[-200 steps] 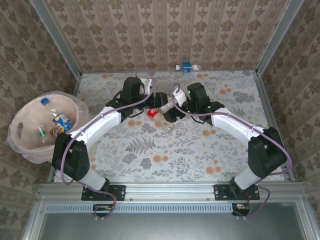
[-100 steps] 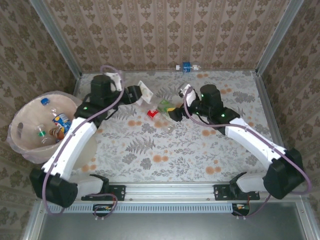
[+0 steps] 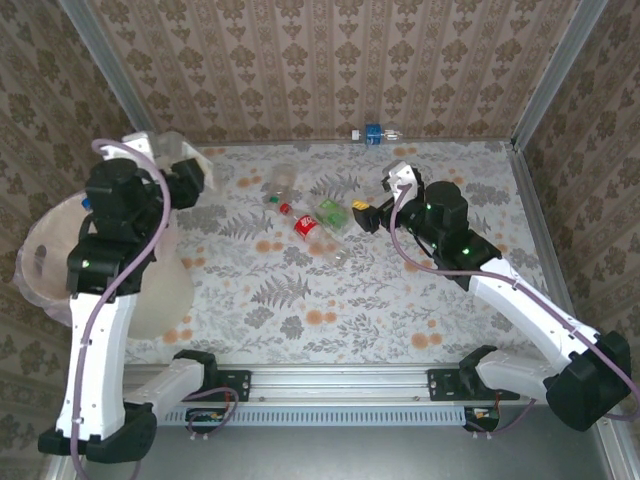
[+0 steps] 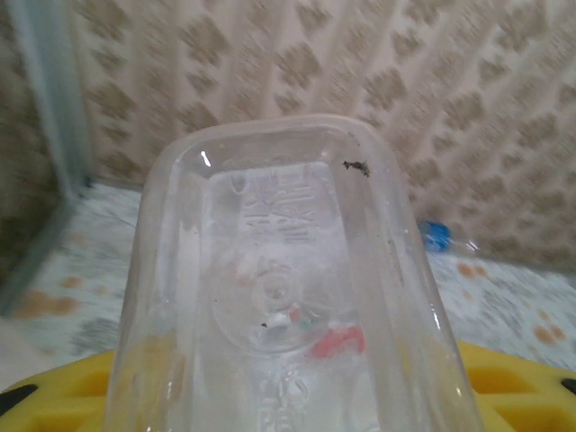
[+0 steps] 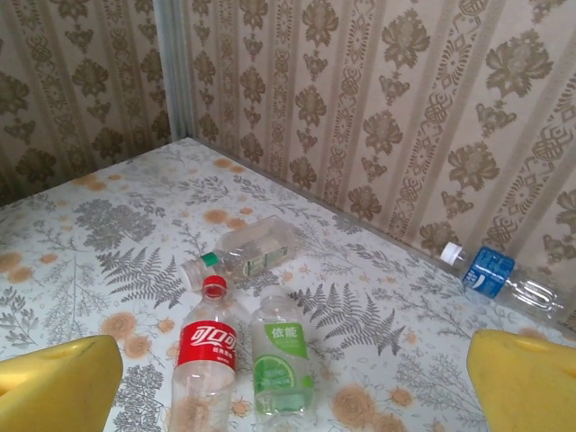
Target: Put the plastic bottles in the bin
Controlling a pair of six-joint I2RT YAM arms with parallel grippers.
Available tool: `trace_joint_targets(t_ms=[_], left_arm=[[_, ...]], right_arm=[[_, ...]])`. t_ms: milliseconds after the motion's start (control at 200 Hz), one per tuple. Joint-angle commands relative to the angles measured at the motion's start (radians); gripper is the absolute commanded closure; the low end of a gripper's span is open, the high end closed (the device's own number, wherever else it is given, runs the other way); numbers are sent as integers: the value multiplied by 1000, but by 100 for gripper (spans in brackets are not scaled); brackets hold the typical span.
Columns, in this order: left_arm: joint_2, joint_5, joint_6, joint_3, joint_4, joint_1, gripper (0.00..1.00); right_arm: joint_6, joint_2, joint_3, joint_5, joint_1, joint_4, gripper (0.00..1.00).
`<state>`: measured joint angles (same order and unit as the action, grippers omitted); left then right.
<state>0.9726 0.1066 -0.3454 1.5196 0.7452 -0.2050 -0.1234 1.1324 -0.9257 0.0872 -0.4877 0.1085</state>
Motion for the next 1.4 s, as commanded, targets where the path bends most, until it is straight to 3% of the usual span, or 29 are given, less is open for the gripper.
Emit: trace_joint_targets(t_ms=[0,150,325,380,465,530,695,785,945,1090,1395], left_arm=[[-15,231,41,53,59,54,39],[-40,206,8,71,28,203,38],[-26,301,1,114,84,406,38],[-21,263,-9,125,98,481,38],[-8,116,-39,122,105,582,39],[12,56,-51,120,128,619,40],[23,120,-44,120,180,690,40],[28,80,-46,106,184,725,40],[28,-80,-72,62,160,723,36],[35,-97,-78,49,157,657,27],[55,-5,-81,13,66,301,13]], right_arm=[[19,13,4,-35,5,37,0],[21,23,9,-36,5,30,0],[15,24,19,-41,5,22,0],[13,27,20,-42,5,19,0],[11,35,13,-38,5,10,0],[11,42,8,-39,5,8,0],[6,57,3,-41,5,5,0],[2,74,-6,-40,5,-2,0],[15,105,-21,-34,5,1,0],[51,126,-31,-45,5,-6,0],[240,244,-159,-68,105,-128,0]])
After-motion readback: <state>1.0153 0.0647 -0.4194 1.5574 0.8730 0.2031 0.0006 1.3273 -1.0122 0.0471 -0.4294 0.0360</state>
